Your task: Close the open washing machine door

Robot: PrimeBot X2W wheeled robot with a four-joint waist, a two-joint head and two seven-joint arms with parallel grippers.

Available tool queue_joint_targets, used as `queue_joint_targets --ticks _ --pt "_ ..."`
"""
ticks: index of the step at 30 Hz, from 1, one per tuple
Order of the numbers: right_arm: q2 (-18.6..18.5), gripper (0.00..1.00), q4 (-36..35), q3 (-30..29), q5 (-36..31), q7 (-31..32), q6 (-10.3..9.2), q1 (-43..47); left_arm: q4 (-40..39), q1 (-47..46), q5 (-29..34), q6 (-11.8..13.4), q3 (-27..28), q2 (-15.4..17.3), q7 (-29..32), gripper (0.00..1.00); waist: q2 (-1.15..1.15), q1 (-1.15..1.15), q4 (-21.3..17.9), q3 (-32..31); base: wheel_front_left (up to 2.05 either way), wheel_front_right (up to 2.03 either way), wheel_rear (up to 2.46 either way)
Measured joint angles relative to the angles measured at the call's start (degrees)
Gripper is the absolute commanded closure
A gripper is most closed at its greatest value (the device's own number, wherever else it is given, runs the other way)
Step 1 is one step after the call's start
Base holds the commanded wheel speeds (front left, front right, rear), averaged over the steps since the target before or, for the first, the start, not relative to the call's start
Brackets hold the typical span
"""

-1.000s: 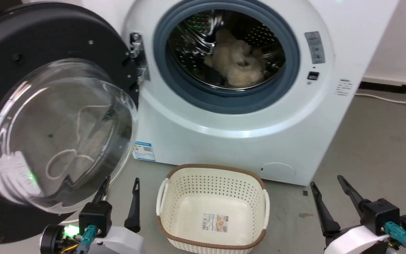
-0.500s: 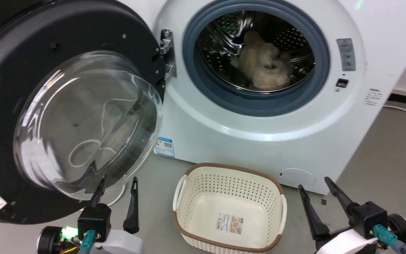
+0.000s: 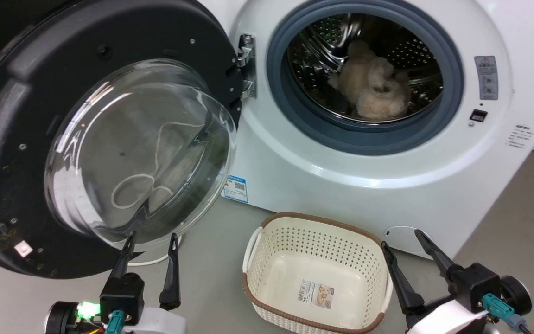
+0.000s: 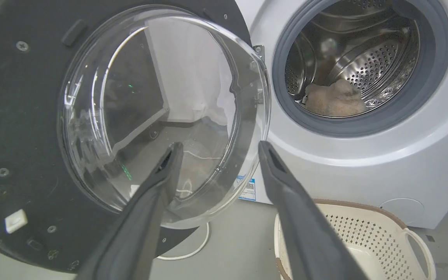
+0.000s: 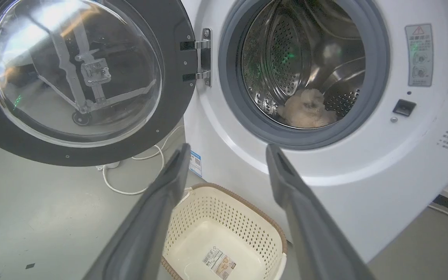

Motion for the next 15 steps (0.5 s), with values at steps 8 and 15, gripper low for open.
queue_joint_targets --ticks 8,15 --pt "-0.54 0.00 0.41 1.43 0.96 -1.44 0.00 -0.25 -0.13 0.31 -0.14 1.12 -0.98 1.07 -1.34 0.00 0.00 0.00 2.47 -0.21 0.00 0.00 0.00" --pt "-0.87 0.00 0.63 2.29 1.25 -2.09 0.00 -0.25 -0.35 0.38 -0.16 1.87 -1.75 1.48 -2.19 0.00 0.00 0.00 4.08 -0.29 0.00 0.00 0.00"
